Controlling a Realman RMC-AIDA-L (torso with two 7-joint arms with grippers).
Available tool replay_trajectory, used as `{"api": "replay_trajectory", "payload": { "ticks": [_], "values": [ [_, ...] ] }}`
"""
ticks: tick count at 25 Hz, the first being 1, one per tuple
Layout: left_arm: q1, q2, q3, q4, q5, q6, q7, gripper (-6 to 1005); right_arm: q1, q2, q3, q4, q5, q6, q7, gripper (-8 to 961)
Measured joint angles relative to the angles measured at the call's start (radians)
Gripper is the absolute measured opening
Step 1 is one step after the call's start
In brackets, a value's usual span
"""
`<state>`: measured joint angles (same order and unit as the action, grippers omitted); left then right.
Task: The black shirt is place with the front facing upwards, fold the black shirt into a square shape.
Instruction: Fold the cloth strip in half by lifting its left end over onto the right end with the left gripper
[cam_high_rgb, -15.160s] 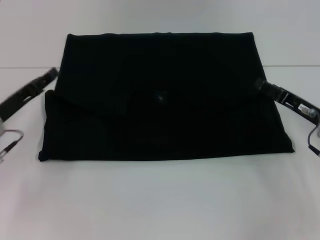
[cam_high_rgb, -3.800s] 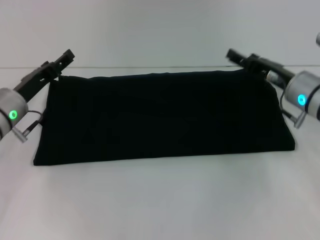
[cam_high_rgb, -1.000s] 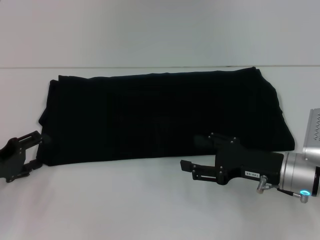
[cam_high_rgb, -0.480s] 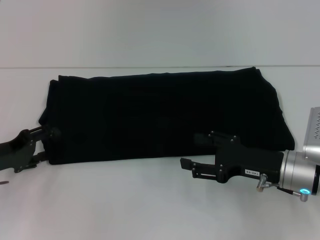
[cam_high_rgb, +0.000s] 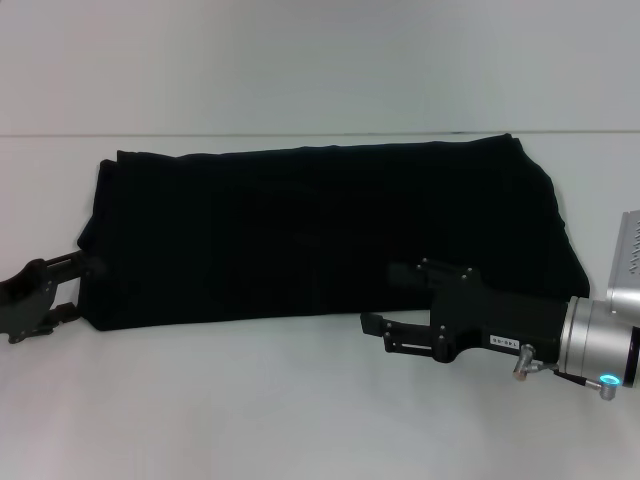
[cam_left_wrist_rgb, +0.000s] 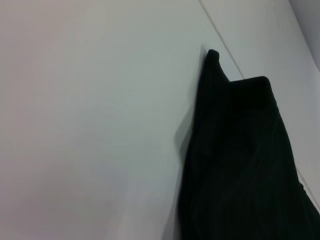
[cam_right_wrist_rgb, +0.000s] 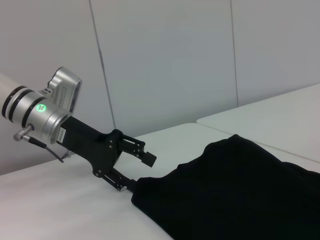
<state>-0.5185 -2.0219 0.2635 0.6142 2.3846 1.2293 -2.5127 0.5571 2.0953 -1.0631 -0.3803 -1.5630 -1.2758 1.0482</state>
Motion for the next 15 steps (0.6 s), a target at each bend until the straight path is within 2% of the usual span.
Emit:
{"api": "replay_trajectory", "payload": {
  "ticks": [15],
  "values": [
    [-0.027,0.009,0.000,0.003,0.033,0.037,-0.010,873,0.008,0.000,0.000,-0.002,0.000,0.002,-0.001,844]
  ]
}}
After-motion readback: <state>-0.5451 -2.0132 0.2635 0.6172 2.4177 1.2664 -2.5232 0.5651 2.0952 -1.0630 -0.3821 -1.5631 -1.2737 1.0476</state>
